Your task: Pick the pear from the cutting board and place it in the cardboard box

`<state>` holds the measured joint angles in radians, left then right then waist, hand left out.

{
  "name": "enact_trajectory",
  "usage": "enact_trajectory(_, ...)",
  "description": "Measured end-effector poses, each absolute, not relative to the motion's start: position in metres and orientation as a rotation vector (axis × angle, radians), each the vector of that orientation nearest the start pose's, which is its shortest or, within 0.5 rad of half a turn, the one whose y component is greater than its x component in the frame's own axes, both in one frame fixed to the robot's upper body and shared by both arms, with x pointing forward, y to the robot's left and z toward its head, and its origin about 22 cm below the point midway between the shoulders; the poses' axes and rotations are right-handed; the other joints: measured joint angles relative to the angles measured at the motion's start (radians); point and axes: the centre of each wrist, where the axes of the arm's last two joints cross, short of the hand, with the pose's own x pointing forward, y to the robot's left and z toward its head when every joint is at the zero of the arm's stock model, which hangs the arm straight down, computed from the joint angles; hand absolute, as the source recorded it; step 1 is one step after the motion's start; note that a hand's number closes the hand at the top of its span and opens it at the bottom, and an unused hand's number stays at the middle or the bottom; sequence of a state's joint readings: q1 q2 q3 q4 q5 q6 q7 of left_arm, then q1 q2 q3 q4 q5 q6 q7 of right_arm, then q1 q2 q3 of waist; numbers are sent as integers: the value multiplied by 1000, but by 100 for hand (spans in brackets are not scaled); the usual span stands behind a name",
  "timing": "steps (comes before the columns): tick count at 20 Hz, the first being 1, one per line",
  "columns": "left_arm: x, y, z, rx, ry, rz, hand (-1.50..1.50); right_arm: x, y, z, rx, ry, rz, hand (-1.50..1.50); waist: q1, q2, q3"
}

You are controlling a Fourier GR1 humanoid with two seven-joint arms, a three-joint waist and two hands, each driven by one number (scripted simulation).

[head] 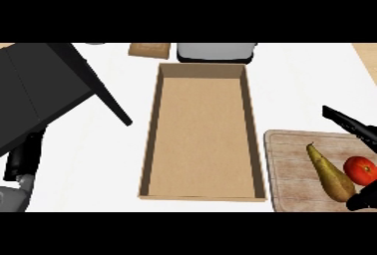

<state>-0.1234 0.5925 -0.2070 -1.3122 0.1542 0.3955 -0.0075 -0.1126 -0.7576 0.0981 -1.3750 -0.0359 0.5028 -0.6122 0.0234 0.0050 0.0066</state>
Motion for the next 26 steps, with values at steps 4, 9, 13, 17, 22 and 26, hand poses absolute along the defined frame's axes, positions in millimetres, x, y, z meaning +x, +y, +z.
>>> enact_trajectory(4,264,343,15,608,-1420,-212,0,259,-417,62,128,-1763,1002,-150,5,5,2)
enact_trajectory(9,266,345,15,608,-1412,-233,0,268,-438,82,-44,-1783,1214,-150,14,7,1)
enact_trajectory(13,269,345,16,612,-1402,-250,0,276,-442,97,-141,-1695,1477,-150,17,7,-2)
enact_trajectory(17,269,346,13,614,-1402,-255,0,289,-438,104,-182,-1577,1691,-150,20,6,-4)
enact_trajectory(22,267,348,13,621,-1382,-250,0,304,-421,105,-208,-1422,1920,-150,12,2,-7)
enact_trajectory(26,262,350,13,631,-1376,-240,0,313,-399,93,-183,-1340,2019,-150,2,-1,-8)
